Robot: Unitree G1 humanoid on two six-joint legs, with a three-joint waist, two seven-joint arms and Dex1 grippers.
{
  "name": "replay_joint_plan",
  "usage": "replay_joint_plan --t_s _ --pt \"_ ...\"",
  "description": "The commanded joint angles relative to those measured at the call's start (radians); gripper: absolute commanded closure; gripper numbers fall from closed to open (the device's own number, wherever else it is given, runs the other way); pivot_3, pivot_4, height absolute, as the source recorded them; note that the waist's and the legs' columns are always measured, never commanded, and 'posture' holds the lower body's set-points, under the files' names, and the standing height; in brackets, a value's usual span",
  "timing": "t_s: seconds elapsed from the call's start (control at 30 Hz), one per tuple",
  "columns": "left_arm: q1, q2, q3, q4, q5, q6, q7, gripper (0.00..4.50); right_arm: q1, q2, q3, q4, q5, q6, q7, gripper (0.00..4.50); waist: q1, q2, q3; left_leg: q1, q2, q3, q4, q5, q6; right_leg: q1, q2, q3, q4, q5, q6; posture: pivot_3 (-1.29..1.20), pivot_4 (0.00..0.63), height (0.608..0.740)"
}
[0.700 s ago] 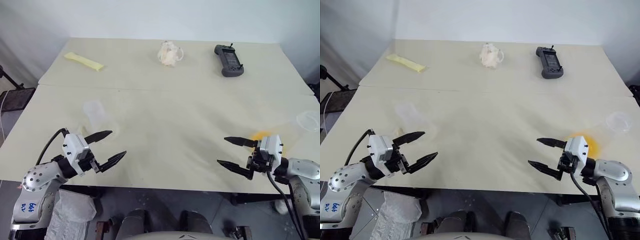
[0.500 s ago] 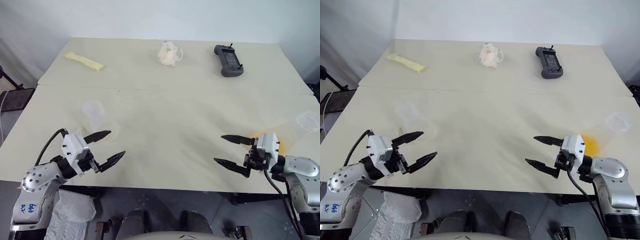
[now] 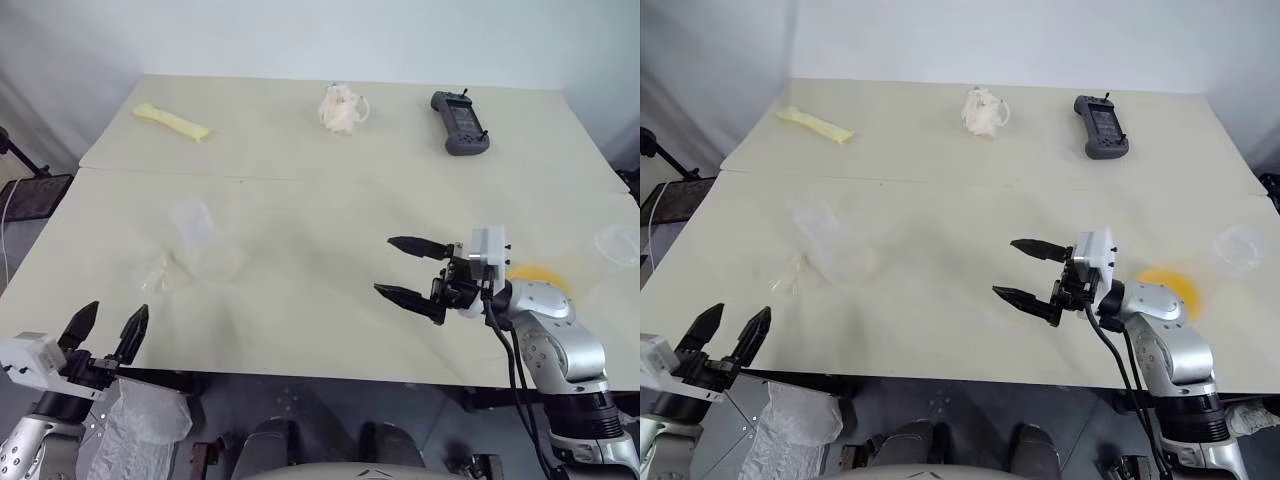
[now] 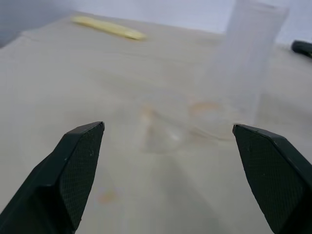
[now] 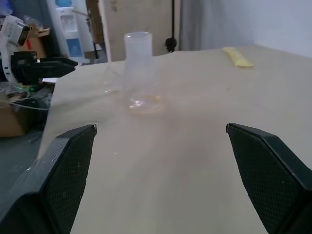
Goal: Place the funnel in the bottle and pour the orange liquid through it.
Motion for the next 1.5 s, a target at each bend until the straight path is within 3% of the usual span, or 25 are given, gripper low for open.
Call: replay_joint_plan --t_s 0.03,0.2,0.37,0.57,0.83,0.97,1.1,1.23,1.5 --pt "-0.107 0.069 -0.061 -0.036 -0.012 0.034 -0.006 0.00 -0.004 0.001 -0.019 0.006 -0.013 -0.028 -0.007 0.05 0.006 0.000 0.000 -0.001 0.000 0.000 0.000 0.000 0.000 0.000 0.000 -0.001 0.001 0.000 0.000 0.00 0.150 0.740" --pt "-0.350 0.215 -0.183 0.006 0.007 0.174 -0.013 0.00 0.007 -0.018 -0.044 -0.005 0.013 -0.009 0.008 0.05 -0.004 0.000 0.000 -0.001 -0.001 0.000 0.000 0.001 0.000 -0.001 0.001 0.000 0.003 0.000 0.000 0.00 0.150 0.740" --pt "-0.510 0.248 -0.240 0.104 0.032 0.216 -0.002 0.00 0.017 -0.003 -0.039 -0.026 0.008 -0.011 -0.016 0.05 -0.029 0.000 -0.001 0.000 0.000 0.002 -0.002 0.000 -0.002 -0.002 0.003 0.000 0.002 0.000 0.000 0.00 0.150 0.740" --pt "-0.589 0.271 -0.278 0.160 0.048 0.266 -0.016 0.00 0.029 0.011 -0.034 -0.052 0.005 -0.010 -0.047 0.05 -0.029 0.000 0.000 0.000 0.000 0.002 -0.002 0.000 -0.003 -0.003 0.003 0.000 0.002 0.000 0.000 0.00 0.150 0.740" --pt "-0.643 0.282 -0.302 0.160 0.035 0.288 -0.068 2.07 0.093 0.018 -0.080 -0.085 0.005 -0.035 -0.111 0.00 -0.022 0.000 0.000 0.000 0.000 0.001 -0.002 0.000 -0.003 -0.002 0.003 0.000 0.002 0.000 0.000 0.00 0.150 0.740" --pt "-0.741 0.283 -0.384 0.135 0.020 0.334 -0.130 2.13 0.128 0.011 -0.114 -0.118 0.003 -0.045 -0.151 0.00 -0.012 0.000 0.000 0.000 0.000 0.001 -0.001 0.000 -0.003 -0.002 0.003 0.000 0.002 0.000 0.000 0.00 0.150 0.740" --pt "-0.926 0.230 -0.570 0.212 0.098 0.331 -0.212 2.13 0.197 -0.015 -0.186 -0.157 0.008 -0.049 -0.178 0.00 0.006 -0.001 0.000 -0.001 -0.001 0.000 0.000 0.001 -0.002 -0.002 0.002 0.000 0.002 0.000 0.000 0.00 0.150 0.740" --pt "-1.075 0.102 -0.724 0.423 0.220 0.204 -0.288 2.13 0.254 -0.041 -0.236 -0.181 0.006 -0.052 -0.185 0.00 0.008 0.000 0.000 -0.001 -0.006 0.002 0.000 0.001 -0.001 -0.001 0.003 0.000 0.000 0.001 0.001 0.00 0.150 0.740" --pt "-1.207 -0.053 -0.794 0.770 0.371 -0.057 -0.350 2.13 0.344 -0.037 -0.301 -0.280 0.018 -0.037 -0.250 0.00 -0.006 -0.001 0.000 -0.001 -0.003 0.006 -0.001 0.001 -0.002 -0.003 0.005 0.001 -0.001 0.001 0.001 0.00 0.150 0.740"
